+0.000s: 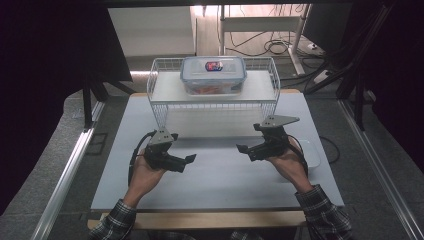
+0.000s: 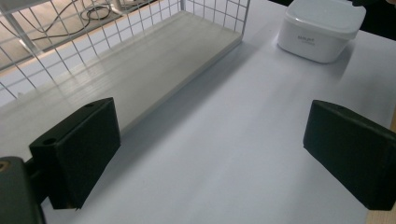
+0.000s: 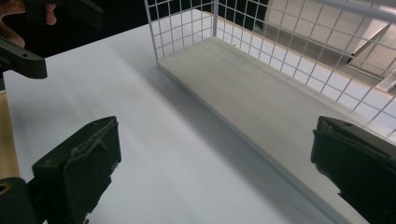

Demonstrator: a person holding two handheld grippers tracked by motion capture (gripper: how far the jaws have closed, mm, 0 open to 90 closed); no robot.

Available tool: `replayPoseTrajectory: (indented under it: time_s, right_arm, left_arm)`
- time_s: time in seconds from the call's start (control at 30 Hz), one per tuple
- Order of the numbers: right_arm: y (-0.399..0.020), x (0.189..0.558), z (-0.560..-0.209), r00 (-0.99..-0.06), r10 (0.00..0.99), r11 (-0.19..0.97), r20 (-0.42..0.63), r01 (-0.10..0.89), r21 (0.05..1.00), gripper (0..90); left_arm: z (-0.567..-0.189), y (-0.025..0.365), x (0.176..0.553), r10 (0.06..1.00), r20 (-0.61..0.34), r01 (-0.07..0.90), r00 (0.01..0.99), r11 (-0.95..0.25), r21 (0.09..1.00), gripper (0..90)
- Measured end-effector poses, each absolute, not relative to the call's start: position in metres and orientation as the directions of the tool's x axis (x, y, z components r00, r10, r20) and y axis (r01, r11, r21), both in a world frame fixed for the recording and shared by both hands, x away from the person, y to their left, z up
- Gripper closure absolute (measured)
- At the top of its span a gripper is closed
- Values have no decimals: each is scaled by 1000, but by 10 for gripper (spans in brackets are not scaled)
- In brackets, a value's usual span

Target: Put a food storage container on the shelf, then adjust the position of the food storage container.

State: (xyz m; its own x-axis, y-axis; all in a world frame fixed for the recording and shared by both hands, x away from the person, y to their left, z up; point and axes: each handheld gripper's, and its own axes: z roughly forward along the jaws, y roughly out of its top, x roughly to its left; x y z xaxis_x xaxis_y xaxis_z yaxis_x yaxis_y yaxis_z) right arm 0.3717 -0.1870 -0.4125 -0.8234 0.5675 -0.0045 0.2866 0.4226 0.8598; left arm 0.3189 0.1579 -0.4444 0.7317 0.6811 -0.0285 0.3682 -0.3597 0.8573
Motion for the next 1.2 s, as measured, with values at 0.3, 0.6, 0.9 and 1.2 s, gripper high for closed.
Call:
replayPoseTrajectory:
  time_s: [0.3,0.6,0.9,1.2]
  right_arm:
    - [-198,357,-430,-816,578,411,17,309,858,34]
    - [-202,343,-447,-812,583,406,33,327,854,43]
    - [-202,330,-470,-803,594,443,45,374,815,44]
    - [-207,334,-472,-753,656,432,58,437,789,14]
  left_arm:
    - [-462,157,304,683,-4,352,731,-372,859,52]
    - [-482,160,289,689,23,357,725,-405,842,46]
    - [-501,165,281,700,4,394,714,-407,824,44]
    - [-503,167,283,711,10,397,703,-404,824,44]
